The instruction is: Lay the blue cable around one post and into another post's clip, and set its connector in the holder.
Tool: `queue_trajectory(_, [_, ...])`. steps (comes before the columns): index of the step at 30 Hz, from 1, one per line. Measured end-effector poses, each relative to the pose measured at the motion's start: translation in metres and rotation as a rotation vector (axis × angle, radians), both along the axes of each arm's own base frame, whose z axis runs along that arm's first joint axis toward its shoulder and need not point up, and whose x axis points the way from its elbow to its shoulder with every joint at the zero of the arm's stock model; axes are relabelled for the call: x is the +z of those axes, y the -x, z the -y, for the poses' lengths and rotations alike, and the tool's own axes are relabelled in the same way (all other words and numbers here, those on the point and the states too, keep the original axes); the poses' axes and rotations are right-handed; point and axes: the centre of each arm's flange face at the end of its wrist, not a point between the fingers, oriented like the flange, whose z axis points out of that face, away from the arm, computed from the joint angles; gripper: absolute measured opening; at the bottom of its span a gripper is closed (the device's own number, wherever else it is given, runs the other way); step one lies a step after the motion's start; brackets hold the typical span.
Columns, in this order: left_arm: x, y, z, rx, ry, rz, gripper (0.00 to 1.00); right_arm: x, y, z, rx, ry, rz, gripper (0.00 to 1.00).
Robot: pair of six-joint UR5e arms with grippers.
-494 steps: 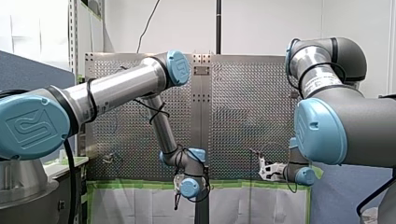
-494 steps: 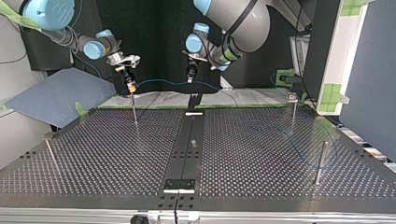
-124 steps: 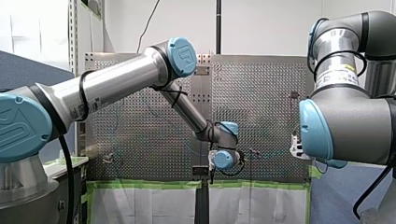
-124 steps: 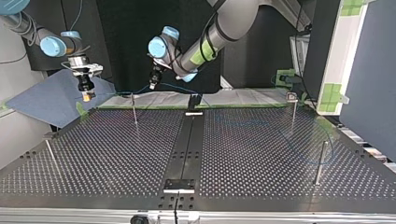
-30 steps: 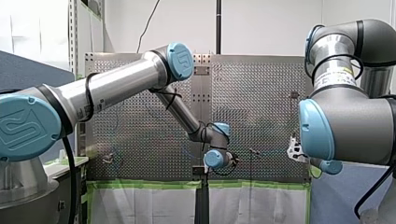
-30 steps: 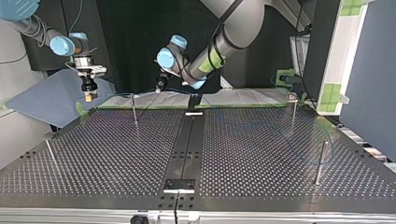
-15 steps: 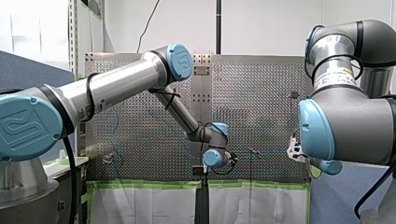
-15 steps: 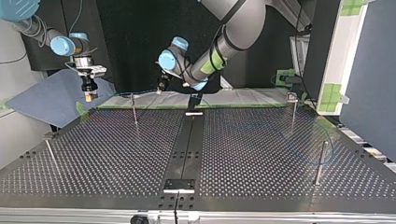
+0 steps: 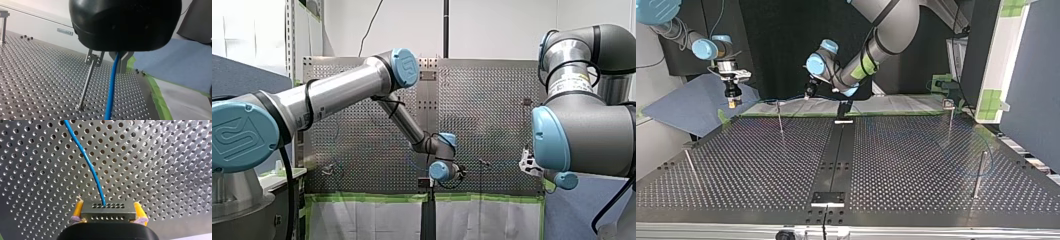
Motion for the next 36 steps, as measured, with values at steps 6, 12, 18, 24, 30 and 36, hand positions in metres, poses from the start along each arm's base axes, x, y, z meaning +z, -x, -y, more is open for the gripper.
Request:
queue_trajectory(6, [-0.003,-0.003,-0.002,0.006,-0.001,-0.001,0.01,-0.001,0.000,0.001,-0.004,0.001,0.001,0.00])
queue_trajectory(12, [0.004,-0.012,0.000,0.011,0.007,0.007,0.01,0.000,0.001,0.003,-0.004,0.001,0.003,0.00])
queue_trajectory(18, [0.009,-0.018,0.000,0.017,0.008,0.008,0.01,0.001,0.001,0.005,-0.004,0.002,0.006,0.00])
queue_trajectory(24, [0.018,-0.031,0.000,0.026,0.011,0.011,0.01,0.002,0.001,0.007,-0.003,0.003,0.010,0.00])
queue_trajectory(30, [0.022,-0.038,-0.001,0.029,0.013,0.013,0.01,0.002,0.001,0.008,-0.003,0.005,0.015,0.00])
queue_trajectory(36, [0.023,-0.043,-0.006,0.035,0.013,0.010,0.01,0.002,0.001,0.009,-0.002,0.002,0.017,0.00])
